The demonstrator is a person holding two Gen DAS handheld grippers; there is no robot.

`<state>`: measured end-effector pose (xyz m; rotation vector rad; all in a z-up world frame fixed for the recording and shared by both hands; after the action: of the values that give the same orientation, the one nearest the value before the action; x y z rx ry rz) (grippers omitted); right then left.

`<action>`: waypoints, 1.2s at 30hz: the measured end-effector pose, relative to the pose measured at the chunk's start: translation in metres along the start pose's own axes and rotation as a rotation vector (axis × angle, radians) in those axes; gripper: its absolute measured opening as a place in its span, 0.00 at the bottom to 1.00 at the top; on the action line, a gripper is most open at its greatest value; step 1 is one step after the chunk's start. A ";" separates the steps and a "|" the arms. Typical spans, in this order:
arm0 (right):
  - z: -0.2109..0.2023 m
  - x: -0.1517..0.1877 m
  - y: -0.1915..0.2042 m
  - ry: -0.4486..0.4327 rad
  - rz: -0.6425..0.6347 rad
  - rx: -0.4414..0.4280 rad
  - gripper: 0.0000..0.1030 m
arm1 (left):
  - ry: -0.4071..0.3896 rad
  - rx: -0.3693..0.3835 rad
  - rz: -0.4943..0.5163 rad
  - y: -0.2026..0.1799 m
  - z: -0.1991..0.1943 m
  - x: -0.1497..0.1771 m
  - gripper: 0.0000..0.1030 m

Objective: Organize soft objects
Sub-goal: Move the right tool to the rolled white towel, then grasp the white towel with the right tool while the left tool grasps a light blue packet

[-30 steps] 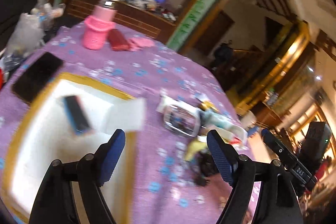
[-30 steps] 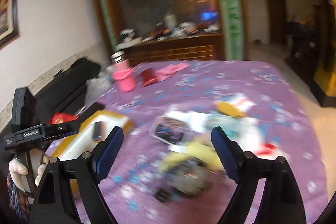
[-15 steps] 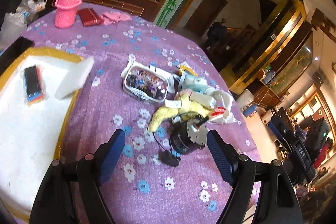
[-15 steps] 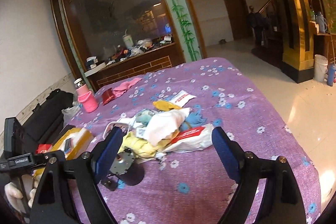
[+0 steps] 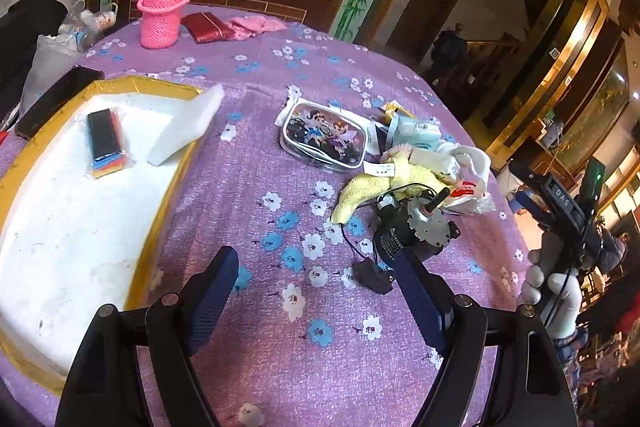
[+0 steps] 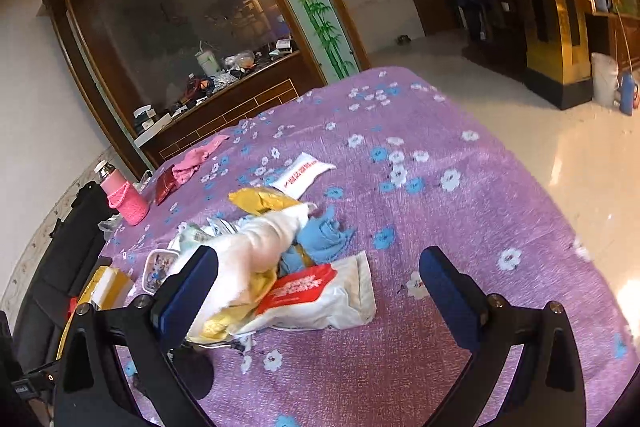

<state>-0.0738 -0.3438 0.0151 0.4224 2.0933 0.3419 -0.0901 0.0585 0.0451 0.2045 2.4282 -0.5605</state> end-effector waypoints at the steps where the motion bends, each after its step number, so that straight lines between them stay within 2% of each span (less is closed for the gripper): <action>1: 0.001 0.002 -0.002 -0.001 0.007 0.000 0.97 | 0.003 0.001 0.002 -0.002 0.003 0.000 0.81; 6: 0.002 0.001 -0.006 -0.006 0.016 -0.003 0.97 | 0.038 0.053 0.071 -0.032 0.026 0.000 0.81; 10: 0.001 0.001 -0.011 -0.007 0.038 -0.004 0.97 | 0.059 0.057 0.114 -0.050 0.046 -0.004 0.81; 14: 0.001 0.002 -0.014 0.001 0.058 -0.011 0.97 | 0.046 0.030 0.113 -0.053 0.060 -0.028 0.80; 22: 0.001 0.002 -0.013 0.004 0.054 -0.006 0.97 | 0.015 0.121 0.161 -0.092 0.086 -0.097 0.80; 25: 0.005 0.003 -0.014 0.019 0.057 -0.001 0.97 | 0.037 0.152 0.218 -0.109 0.110 -0.111 0.80; 26: 0.005 0.003 -0.014 0.021 0.058 -0.002 0.97 | 0.056 0.168 0.264 -0.116 0.121 -0.113 0.80; 31: 0.007 0.003 -0.010 0.023 0.041 -0.006 0.97 | 0.126 0.144 0.411 -0.129 0.159 -0.113 0.80; 35: 0.009 0.004 -0.006 0.027 0.017 0.000 0.97 | 0.163 0.128 0.391 -0.131 0.182 -0.115 0.80; 36: 0.009 0.004 -0.006 0.028 0.013 0.001 0.97 | 0.172 0.139 0.372 -0.131 0.185 -0.116 0.70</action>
<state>-0.0695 -0.3465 0.0048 0.4350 2.1185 0.3559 0.0663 -0.1415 0.0298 0.7726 2.4286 -0.5586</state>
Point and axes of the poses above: each gripper's, at about its wrist camera, not at the fingertips, and z roughly the way its jaws point, y to its left, x to its underside, the point moved 4 cm from there along z, roughly the way its jaws point, and after that the axes turned 1 degree about z, right-handed, at the moved point
